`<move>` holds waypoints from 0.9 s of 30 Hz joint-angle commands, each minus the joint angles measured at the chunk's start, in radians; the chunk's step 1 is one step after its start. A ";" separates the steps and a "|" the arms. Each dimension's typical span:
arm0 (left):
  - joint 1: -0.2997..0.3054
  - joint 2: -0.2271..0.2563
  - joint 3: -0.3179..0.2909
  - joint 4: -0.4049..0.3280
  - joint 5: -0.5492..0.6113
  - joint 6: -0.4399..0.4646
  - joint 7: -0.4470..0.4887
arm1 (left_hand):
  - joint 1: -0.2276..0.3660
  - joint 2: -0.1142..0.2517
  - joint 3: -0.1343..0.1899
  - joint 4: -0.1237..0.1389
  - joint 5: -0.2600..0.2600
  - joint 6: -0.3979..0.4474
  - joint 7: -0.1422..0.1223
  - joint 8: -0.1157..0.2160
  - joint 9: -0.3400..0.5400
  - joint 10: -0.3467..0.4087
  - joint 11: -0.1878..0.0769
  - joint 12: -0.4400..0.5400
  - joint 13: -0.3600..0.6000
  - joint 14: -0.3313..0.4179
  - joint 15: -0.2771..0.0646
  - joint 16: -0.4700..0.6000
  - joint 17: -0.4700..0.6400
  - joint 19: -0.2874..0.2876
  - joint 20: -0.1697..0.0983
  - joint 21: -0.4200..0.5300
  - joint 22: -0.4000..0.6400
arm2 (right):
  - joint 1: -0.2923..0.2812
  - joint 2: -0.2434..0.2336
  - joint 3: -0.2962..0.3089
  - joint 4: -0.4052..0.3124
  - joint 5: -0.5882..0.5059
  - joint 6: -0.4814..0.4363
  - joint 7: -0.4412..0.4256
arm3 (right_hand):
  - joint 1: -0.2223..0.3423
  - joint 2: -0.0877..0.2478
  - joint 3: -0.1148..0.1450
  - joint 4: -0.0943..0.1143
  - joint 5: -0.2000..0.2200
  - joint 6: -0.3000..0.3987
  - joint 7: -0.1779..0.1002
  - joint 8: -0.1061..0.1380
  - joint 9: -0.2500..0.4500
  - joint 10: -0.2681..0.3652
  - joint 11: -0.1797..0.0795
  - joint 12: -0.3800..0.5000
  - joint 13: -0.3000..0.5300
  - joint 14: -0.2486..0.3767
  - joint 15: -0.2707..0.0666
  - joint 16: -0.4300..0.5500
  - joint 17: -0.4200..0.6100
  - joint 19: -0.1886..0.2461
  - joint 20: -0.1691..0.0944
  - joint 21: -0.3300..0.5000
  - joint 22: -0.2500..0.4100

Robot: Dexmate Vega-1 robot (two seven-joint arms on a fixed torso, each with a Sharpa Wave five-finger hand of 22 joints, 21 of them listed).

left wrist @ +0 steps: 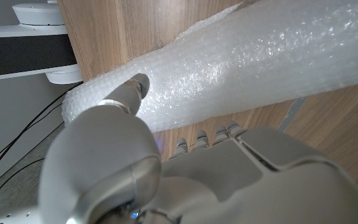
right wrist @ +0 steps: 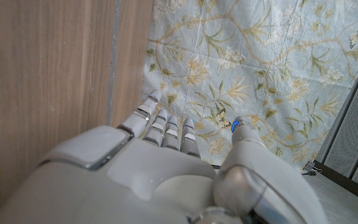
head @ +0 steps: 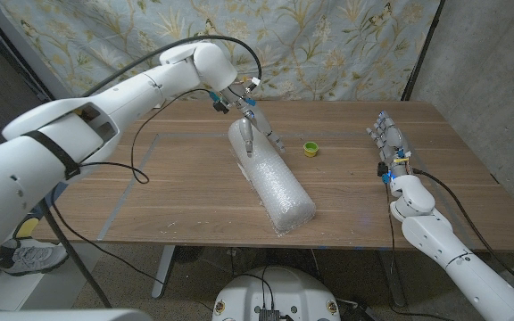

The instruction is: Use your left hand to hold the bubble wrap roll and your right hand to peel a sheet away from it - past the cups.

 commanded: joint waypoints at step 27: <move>-0.058 -0.089 0.059 0.162 0.045 -0.094 0.034 | -0.007 -0.034 -0.039 0.004 -0.049 -0.358 -0.024 0.002 0.002 -0.308 0.005 -0.007 0.007 -0.238 0.008 0.003 0.006 -0.093 0.007 0.000 0.002 | -0.005 0.006 0.005 0.013 0.017 -0.003 0.004 | 0.008 0.001 0.007 -0.011 -0.003 -0.001 0.001 0.004 0.003 -0.013 0.010 0.003 0.002 -0.006 0.007 0.005 0.000 -0.006 -0.002 0.002 0.006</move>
